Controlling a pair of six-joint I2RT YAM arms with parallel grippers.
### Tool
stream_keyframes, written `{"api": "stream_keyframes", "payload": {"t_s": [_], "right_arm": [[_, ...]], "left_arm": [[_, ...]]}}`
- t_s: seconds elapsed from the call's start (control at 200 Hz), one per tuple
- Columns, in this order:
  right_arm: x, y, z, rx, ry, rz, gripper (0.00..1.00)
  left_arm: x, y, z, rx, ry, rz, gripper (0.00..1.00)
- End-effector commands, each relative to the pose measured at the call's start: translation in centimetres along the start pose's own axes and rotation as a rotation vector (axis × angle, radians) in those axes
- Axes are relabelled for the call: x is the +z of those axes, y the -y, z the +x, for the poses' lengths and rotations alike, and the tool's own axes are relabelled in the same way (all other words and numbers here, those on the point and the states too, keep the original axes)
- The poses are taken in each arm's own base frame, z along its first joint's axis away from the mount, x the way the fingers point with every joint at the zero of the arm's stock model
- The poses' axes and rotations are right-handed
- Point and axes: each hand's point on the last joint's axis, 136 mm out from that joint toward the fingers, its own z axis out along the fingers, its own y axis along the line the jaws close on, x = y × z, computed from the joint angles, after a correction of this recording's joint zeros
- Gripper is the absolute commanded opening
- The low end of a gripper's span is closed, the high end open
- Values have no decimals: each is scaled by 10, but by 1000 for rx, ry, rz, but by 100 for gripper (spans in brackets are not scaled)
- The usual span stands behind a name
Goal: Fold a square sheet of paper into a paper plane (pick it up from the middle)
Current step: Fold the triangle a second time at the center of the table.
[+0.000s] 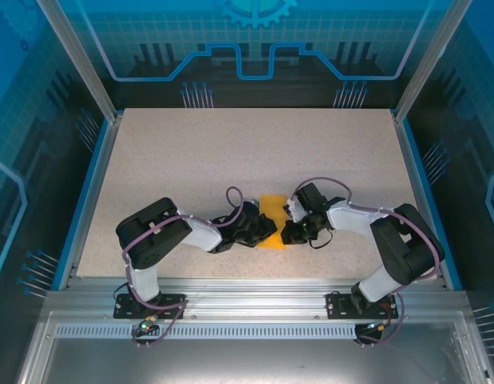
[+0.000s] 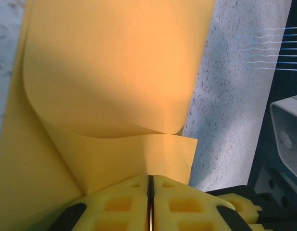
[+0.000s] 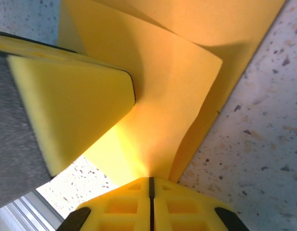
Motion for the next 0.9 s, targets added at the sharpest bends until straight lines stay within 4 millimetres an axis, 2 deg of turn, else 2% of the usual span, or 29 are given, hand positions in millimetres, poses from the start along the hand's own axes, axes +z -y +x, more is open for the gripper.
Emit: {"api": "stream_keyframes", "payload": {"t_s": [0.0,0.24,0.425,0.485,0.615,0.725,0.895], "right_arm": [[3,8,12,52,-50,13,8],[-7,15,15,75,-35,66,8],[-25,-23,4,2,42,-73,9],[-25,-34,2,-12,46,-120,9],[-18,-44,0,-20,36,-158,10],[-7,-32,0,2,4,-107,10],[4,3,8,105,-38,-51,10]], "left_arm": [[0,-6,3,6,0,-23,12],[-1,-6,2,7,2,-22,12],[-2,-5,2,7,3,-22,12],[-2,-4,2,8,3,-19,12],[-1,-2,1,10,2,-16,12],[-1,-1,2,11,0,-13,12],[-2,0,1,11,1,-11,12]]}}
